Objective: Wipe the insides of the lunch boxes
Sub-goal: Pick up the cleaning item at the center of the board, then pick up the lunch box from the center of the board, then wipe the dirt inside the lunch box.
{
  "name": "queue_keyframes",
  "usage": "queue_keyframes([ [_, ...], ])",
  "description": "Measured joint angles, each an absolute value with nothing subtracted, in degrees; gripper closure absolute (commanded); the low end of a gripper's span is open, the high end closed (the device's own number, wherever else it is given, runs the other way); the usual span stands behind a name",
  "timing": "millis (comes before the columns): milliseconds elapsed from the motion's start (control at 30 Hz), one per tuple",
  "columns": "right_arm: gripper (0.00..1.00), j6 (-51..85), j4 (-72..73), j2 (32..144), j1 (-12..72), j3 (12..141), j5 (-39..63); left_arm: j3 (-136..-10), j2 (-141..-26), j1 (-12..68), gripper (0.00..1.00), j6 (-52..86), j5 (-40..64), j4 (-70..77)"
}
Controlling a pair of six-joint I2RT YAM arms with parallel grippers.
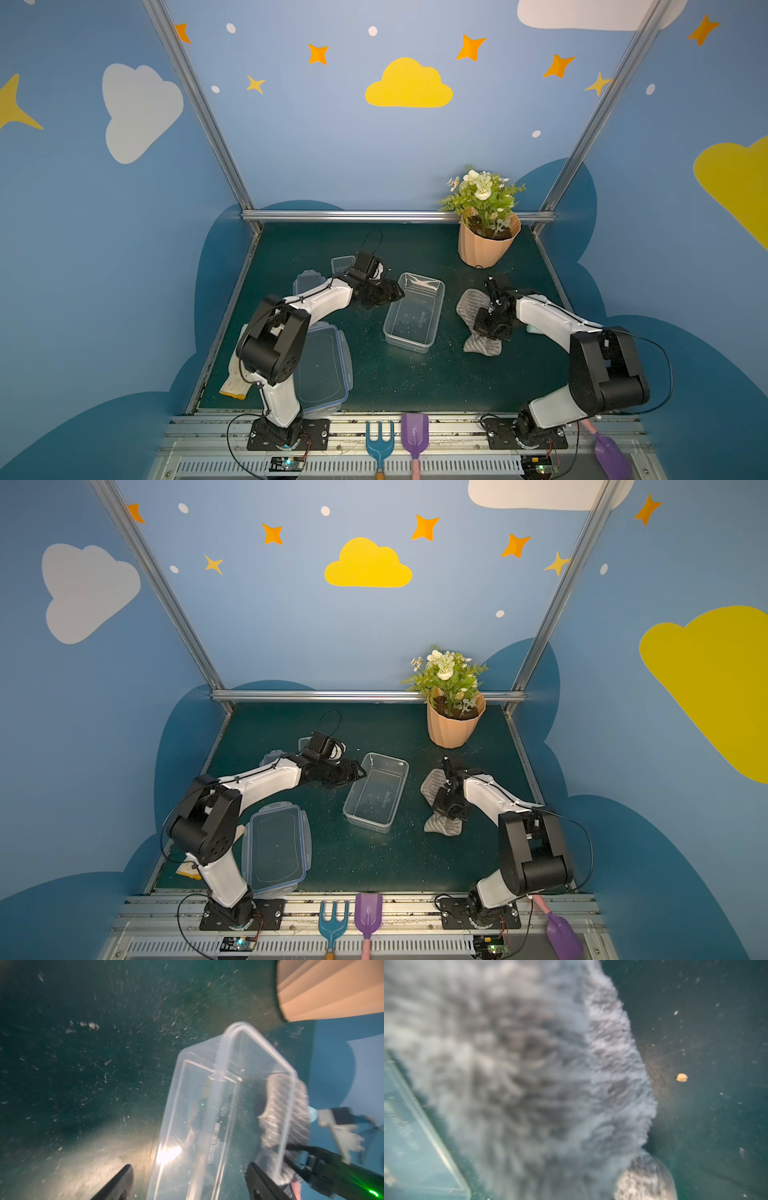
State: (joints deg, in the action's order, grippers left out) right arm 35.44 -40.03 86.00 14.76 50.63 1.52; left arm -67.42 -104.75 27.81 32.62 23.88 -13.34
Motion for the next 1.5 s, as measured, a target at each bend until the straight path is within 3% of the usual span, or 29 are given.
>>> queue_keyframes([
  [267, 1.0, 34.28, -42.96, 70.94, 20.49, 60.69, 2.61, -67.85, -107.18, 29.47, 0.73, 30.39, 23.05, -14.44],
  [433, 1.0, 34.72, -40.27, 72.47, 28.45, 68.69, 5.3, -69.17, -107.66, 32.93, 0.94, 29.15, 19.84, -16.29],
  [600, 1.0, 34.68, -37.45, 84.75, 34.81, 75.94, 7.31, -70.32, -107.85, 37.08, 0.96, 29.26, 16.34, -18.68],
  [800, 1.0, 36.07, -36.84, 97.19, 36.56, 75.85, 7.6, -71.0, -106.54, 39.72, 0.95, 30.39, 12.21, -21.06],
  [1133, 1.0, 41.39, -32.8, 100.36, 37.63, 71.44, 6.57, -68.97, -98.43, 40.1, 0.96, 34.24, 9.37, -24.08],
  [1500, 1.0, 44.49, -31.97, 109.97, 36.97, 83.7, 8.58, -69.1, -98.56, 46.57, 0.96, 40.82, 9.5, -22.87],
])
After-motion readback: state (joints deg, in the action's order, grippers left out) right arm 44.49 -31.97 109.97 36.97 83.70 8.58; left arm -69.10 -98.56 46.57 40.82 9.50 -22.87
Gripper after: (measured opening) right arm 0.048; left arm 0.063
